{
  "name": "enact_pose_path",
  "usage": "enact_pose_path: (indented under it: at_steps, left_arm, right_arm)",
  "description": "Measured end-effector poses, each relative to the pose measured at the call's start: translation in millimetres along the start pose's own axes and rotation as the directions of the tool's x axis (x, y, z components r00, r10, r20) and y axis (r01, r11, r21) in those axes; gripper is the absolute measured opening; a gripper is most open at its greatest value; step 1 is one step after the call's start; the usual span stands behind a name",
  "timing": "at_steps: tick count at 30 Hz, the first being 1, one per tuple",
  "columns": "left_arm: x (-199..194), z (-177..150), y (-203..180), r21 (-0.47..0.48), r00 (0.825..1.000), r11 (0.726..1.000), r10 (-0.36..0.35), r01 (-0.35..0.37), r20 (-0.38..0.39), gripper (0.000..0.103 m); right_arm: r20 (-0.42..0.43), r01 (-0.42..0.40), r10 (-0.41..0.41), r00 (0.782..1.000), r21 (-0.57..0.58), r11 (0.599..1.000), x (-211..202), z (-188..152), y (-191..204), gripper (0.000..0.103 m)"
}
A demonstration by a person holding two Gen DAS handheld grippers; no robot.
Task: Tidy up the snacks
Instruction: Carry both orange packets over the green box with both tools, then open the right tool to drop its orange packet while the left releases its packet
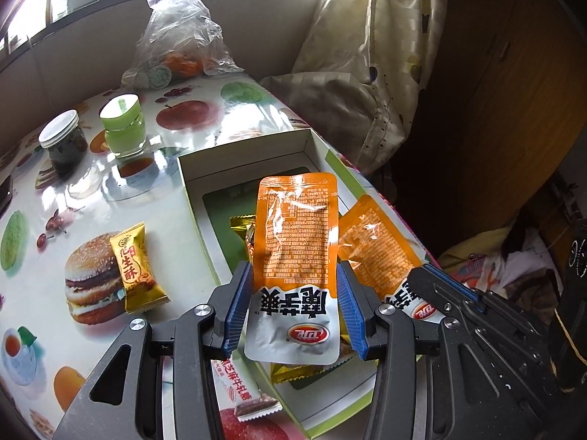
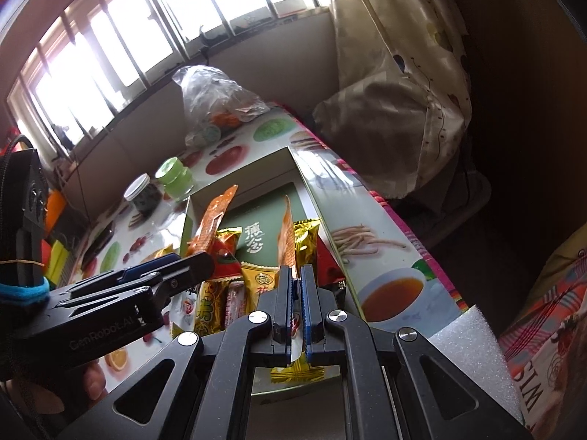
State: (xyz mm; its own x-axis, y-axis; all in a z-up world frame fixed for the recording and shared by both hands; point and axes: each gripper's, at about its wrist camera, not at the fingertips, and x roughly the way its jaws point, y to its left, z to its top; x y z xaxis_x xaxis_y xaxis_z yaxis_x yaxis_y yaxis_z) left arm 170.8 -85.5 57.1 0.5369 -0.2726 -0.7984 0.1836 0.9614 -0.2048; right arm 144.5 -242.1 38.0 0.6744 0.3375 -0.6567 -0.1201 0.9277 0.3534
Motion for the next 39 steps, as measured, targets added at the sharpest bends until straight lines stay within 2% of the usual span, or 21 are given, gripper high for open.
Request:
enact_pose_path:
  at_steps: [12,30,39]
  left_arm:
    - [7.9,5.0,-8.9,0.031,0.999,0.999,0.032,-0.032,-0.005,0.048]
    - [14.8,7.6,-16.2,0.053,0.999,0.998,0.032,-0.031,-0.025,0.049]
    - [11.4,8.8,-15.6,0.051,1.0,0.998,0.027,-0.026,-0.015,0.049]
  right_arm:
    - [-0.003,0.02,-0.02,1.0,-0.021,1.0,5.9,-1.4,2.3,0.006]
    - [-0.003,0.027,-0.027,1.0,-0.033,0.999,5.3,-5.5,3.1,0.009]
    - [-0.002,0.036,-0.037,0.999,-0.035,0.999,3.7,-5.2,3.1,0.014]
